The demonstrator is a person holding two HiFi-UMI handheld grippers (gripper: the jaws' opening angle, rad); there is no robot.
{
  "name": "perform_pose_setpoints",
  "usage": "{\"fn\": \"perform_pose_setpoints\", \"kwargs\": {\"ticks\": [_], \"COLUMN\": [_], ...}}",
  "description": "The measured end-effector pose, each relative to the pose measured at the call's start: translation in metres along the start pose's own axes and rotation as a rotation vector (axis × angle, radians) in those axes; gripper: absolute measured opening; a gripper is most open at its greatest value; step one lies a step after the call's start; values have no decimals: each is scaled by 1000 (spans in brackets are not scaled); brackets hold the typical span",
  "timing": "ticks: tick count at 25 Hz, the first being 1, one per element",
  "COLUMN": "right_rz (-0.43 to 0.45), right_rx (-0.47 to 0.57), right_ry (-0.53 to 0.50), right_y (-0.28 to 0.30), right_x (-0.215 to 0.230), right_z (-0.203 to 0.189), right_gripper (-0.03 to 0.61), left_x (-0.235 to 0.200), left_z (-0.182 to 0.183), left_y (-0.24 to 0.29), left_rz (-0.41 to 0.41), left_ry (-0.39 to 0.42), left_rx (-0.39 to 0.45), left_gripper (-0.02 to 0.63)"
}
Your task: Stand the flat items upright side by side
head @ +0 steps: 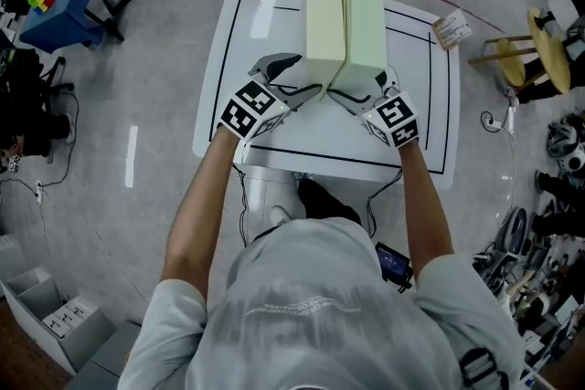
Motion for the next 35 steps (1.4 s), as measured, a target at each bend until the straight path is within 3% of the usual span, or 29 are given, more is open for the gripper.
{"fn": "perform_pose_setpoints", "kwargs": {"ticks": [9,17,22,24,25,29,35], "right_rz": [-94,-253,-393,-425,-434,-451,-445], "right_rx": [44,132,193,208,212,206,198], "right_ry": [97,188,183,164,154,85,-3], "right_y": [-33,-96,-142,-158,-166,-187,-201], "right_x": [-7,-40,-70,-82,-88,-109,-138], "right_z": [13,52,88,103,110,137,172], "right_gripper": [443,431,188,74,50,28,28], "left_x": [5,39,71,81,85,101,128], "left_z": [-2,11,30,41,46,70,116], "left_y": [-31,-90,-129,-146,-154,-177,-199], "left_rz": [118,245,318,369,395,446,439], "left_ry": [-90,-104,-64,-42,-32,27,153], "left_rx": [51,99,162,191,200,226,251], "left_gripper": [308,283,183,60,35,21,21]}}
Point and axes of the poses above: the fingertips, and each gripper's own axes: y forward along the fingers, x to its right, z out of its top, the point moved 7 cm from there along -y, backward along the fingers, and after that the axes turned 15 degrees about x, right-handed, at the moved point
